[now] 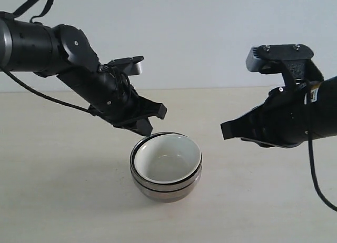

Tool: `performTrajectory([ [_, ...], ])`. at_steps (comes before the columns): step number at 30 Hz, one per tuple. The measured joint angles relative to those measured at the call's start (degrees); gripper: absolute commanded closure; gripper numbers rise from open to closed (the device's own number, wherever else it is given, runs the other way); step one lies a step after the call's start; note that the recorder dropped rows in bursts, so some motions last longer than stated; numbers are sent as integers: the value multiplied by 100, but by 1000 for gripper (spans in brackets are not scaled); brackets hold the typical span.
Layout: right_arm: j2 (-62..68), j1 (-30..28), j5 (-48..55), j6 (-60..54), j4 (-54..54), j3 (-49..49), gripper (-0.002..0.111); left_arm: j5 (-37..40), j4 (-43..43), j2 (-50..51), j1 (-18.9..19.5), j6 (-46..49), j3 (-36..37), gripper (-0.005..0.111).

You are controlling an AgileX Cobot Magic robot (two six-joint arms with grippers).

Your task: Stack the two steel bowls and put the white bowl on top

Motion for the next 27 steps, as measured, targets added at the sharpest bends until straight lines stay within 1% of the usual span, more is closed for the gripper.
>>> performTrajectory([
  [3, 127, 118, -112, -189, 90, 0, 108, 49, 90, -247, 53, -60, 0, 103],
  [10, 404, 626, -444, -327, 199, 0, 108, 187, 214, -866, 265, -148, 93, 103],
  [20, 898, 724, -674, -340, 257, 0, 108, 241, 344, -1691, 682, -208, 748, 103],
  [27, 1093, 956, -951, -340, 374, 0, 108, 189, 367, -2123, 885, -208, 1002, 103],
])
